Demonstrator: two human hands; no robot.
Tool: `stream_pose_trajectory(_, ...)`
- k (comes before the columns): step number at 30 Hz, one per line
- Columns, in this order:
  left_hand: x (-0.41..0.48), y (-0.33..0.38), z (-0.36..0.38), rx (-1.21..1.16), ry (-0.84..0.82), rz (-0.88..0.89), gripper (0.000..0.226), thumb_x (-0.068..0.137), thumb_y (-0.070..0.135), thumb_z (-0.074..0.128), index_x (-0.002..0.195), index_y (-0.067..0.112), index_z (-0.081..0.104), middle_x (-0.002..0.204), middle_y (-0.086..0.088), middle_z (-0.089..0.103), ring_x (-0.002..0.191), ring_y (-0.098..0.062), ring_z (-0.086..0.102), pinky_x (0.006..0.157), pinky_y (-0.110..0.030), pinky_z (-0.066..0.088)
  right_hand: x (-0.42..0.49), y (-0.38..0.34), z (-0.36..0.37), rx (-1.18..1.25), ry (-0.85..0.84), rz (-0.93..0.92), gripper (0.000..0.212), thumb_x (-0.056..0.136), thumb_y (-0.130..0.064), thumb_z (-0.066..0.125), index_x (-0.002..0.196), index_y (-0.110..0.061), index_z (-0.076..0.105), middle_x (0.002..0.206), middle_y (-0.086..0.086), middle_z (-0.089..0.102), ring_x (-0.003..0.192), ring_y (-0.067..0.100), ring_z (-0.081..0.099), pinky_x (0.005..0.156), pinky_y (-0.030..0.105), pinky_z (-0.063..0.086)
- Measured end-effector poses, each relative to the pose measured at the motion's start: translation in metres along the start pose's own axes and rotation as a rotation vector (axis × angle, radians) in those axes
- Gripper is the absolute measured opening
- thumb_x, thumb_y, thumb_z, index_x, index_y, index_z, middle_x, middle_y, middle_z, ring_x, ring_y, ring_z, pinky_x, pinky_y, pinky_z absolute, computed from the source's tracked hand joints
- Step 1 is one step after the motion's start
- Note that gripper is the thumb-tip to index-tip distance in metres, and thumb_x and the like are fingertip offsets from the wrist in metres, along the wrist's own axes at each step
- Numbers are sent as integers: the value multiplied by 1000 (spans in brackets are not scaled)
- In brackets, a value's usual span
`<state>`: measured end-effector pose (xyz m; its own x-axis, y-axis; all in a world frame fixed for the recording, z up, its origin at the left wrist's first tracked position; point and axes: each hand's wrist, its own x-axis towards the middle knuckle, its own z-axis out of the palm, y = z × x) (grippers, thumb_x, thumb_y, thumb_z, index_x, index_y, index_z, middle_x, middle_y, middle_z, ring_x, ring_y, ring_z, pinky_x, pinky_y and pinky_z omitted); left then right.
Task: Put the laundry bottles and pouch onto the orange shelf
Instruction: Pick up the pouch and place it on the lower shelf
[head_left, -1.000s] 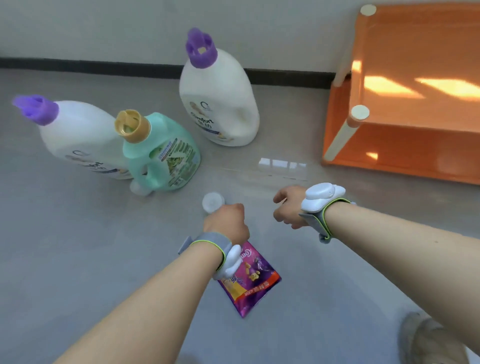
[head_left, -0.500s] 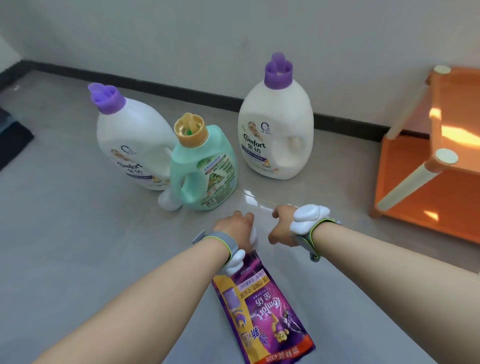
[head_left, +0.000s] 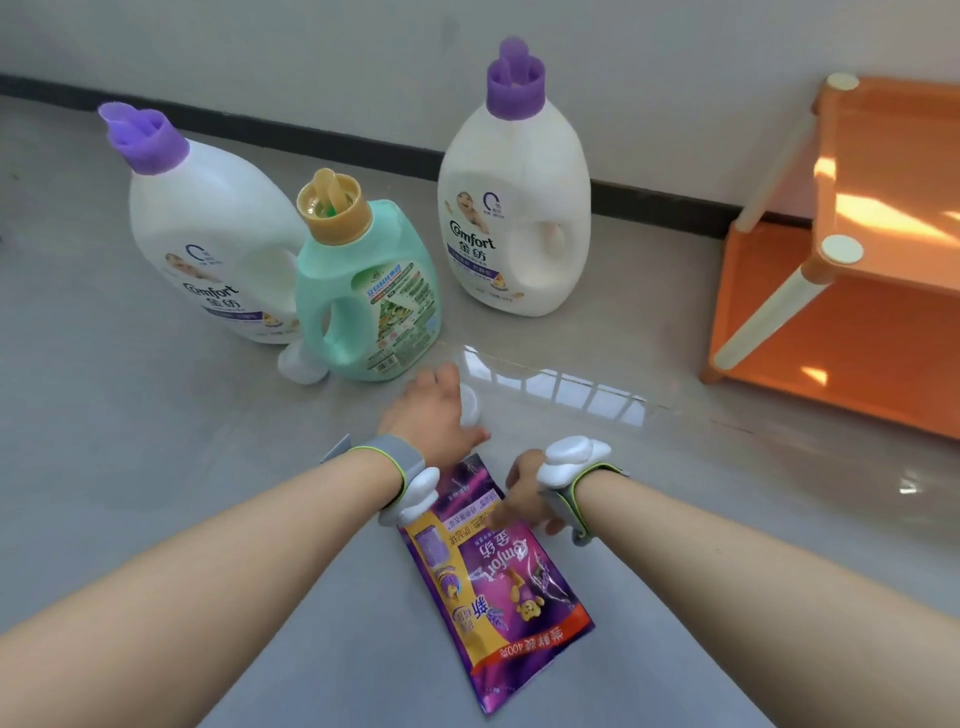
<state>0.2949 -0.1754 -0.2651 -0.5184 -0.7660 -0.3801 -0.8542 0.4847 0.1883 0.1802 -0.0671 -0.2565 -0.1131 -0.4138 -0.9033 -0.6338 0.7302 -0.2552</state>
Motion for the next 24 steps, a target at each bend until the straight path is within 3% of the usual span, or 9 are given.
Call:
stream_pose_trajectory(4,-31,-1,28,-10,-355,141,75,74,55,69,134,21,40,129,-7,43,117,-29,52,96,-44,48,10,26,12,-73,-66,14,43,84,-44,71,110,-10,66,101,7,74,89,27,73,86,35,58)
stream_pose_trajectory(7,-38,8,45,109,-363,161,78,76,47,69,142,28,32,130,-9,40,115,-33,52,93,-45,50,8,31,24,-274,-46,-55,10,98,-23,54,101,-14,55,102,3,58,90,25,52,81,27,43)
stream_pose_trajectory(9,-36,18,42,154,-296,235,73,78,41,66,143,33,34,130,-9,41,119,-33,46,94,-46,49,1,28,22,-399,-10,-113,24,97,-9,47,118,-8,58,120,5,56,101,23,49,83,24,41)
stream_pose_trajectory(11,-31,27,35,247,-226,400,64,75,45,66,136,34,47,131,-5,44,122,-31,38,99,-45,43,-2,26,13,-400,20,-188,34,92,-5,52,125,-4,61,120,7,62,99,25,57,74,24,51)
stream_pose_trajectory(14,-26,32,20,263,-273,494,46,70,53,69,108,29,60,116,0,57,119,-24,41,103,-40,32,-11,23,-10,-390,140,-352,28,97,-17,50,117,-4,64,118,14,68,105,33,64,92,42,54)
stream_pose_trajectory(16,-20,35,8,165,-368,427,36,76,54,68,98,27,61,93,2,61,105,-24,56,93,-36,38,-18,20,-33,-436,212,-384,28,99,-24,45,114,-11,65,112,6,70,106,29,65,92,38,52)
stream_pose_trajectory(19,-13,45,-3,-88,-346,371,29,90,45,59,105,22,66,91,0,64,92,-25,62,78,-34,48,-31,25,-68,-430,356,-398,16,97,-31,49,100,-25,64,97,-7,67,102,22,66,91,33,50)
stream_pose_trajectory(21,-15,53,-2,-309,-287,346,23,96,36,54,103,20,69,94,-5,70,90,-25,63,81,-36,50,-41,34,-92,-236,435,-403,18,92,-41,60,95,-25,66,98,-4,71,97,22,68,87,34,53)
stream_pose_trajectory(24,-22,70,1,-843,-247,200,20,99,21,52,103,10,69,91,-9,76,83,-25,72,79,-37,58,-66,69,-123,161,534,-296,49,80,-62,68,107,-21,61,104,-1,68,94,22,67,83,38,57)
